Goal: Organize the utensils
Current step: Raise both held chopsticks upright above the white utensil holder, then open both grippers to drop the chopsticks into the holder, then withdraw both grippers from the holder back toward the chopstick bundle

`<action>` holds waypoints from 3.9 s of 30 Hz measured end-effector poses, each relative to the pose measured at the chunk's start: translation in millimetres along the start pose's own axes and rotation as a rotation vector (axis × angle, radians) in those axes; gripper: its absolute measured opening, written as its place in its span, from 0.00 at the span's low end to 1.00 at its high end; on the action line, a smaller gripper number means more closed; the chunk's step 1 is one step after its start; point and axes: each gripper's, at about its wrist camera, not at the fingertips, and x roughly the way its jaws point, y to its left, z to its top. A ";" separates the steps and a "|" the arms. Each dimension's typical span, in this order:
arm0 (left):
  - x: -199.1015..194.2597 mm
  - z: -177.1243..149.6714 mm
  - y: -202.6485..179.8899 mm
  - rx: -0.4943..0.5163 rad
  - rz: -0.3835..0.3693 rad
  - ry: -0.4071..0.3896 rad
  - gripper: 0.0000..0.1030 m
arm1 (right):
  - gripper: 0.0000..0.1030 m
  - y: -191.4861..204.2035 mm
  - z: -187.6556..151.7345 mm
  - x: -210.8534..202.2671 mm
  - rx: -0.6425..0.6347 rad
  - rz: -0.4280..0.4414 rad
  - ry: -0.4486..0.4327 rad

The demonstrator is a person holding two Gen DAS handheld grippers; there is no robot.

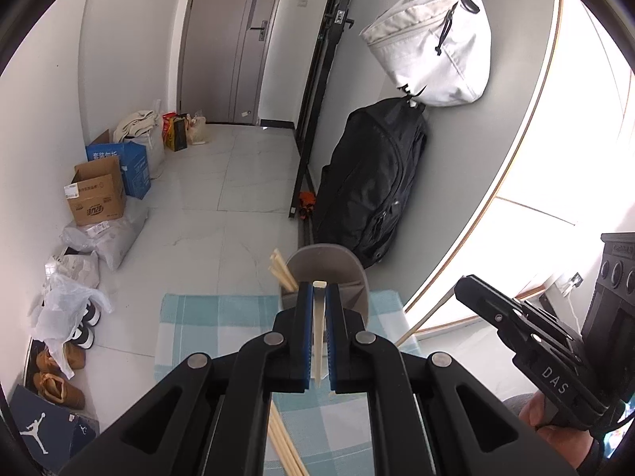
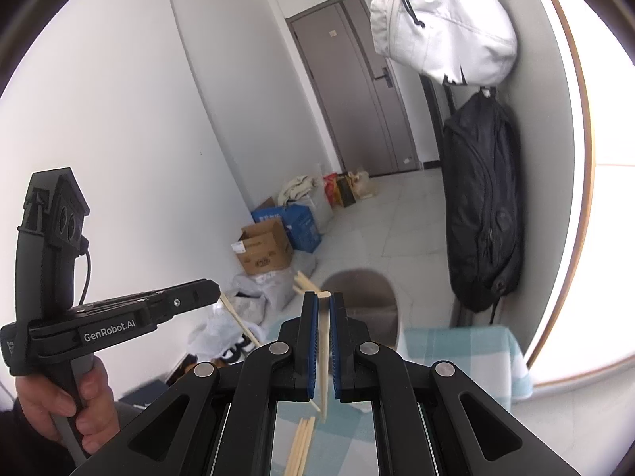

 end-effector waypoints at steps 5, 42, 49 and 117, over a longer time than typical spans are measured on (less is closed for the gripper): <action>-3.0 24.5 -3.2 -0.015 -0.026 -0.024 0.02 | 0.05 1.1 39.9 -1.5 -0.022 -0.002 -0.019; 79.6 49.4 56.0 -0.178 -0.066 0.021 0.02 | 0.05 0.6 73.3 121.6 -0.202 -0.053 0.132; 92.3 47.2 71.6 -0.252 -0.081 0.126 0.03 | 0.08 -16.3 59.5 146.4 -0.031 0.078 0.226; 8.2 -80.3 58.3 -0.129 0.214 -0.060 0.82 | 0.99 26.1 -96.0 37.6 -0.042 -0.020 0.179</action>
